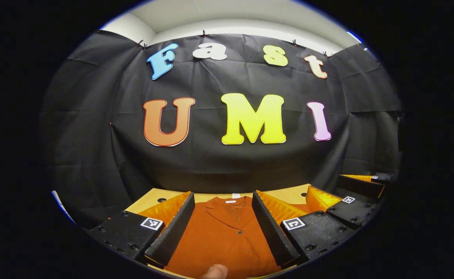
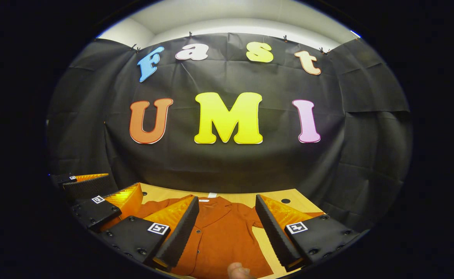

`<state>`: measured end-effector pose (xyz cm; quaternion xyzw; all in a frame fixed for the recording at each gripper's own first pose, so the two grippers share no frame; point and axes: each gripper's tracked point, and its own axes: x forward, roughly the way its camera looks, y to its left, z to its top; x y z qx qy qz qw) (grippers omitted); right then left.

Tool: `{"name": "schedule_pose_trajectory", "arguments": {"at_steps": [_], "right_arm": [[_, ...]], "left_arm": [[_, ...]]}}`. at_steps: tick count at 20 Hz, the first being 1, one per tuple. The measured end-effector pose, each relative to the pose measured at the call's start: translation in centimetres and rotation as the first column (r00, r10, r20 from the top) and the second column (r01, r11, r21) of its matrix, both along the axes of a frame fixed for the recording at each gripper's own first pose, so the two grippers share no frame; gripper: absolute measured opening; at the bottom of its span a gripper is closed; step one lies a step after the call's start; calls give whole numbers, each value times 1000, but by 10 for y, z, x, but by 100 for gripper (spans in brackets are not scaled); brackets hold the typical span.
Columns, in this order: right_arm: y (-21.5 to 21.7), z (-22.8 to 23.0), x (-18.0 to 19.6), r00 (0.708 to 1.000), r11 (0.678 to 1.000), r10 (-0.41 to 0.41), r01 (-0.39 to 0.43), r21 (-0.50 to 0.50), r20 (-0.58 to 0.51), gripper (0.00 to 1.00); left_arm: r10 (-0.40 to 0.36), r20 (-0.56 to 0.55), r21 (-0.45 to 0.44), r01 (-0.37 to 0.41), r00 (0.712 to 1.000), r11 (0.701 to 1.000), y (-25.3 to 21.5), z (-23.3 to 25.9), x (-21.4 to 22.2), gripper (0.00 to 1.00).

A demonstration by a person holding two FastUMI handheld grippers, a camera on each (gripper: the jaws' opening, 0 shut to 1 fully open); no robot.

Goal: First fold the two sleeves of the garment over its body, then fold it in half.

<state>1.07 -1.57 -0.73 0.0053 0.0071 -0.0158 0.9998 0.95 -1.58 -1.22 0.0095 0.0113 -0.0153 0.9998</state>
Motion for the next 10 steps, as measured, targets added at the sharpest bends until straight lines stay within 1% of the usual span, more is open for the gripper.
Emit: {"name": "schedule_pose_trajectory", "arguments": {"at_steps": [7,9,10], "right_arm": [[4,-4,2,1000,1000,9,-9,1,-9,94],[5,-5,2,1000,1000,8,-8,-1,-10,92],[4,-6,3,1000,1000,7,-7,0,-12,93]], "left_arm": [[1,-3,6,-1,1000,1000,3,-2,1,96],[1,-11,4,-1,1000,1000,3,-5,2,96],[1,-10,5,-1,1000,1000,4,-5,2,96]]}}
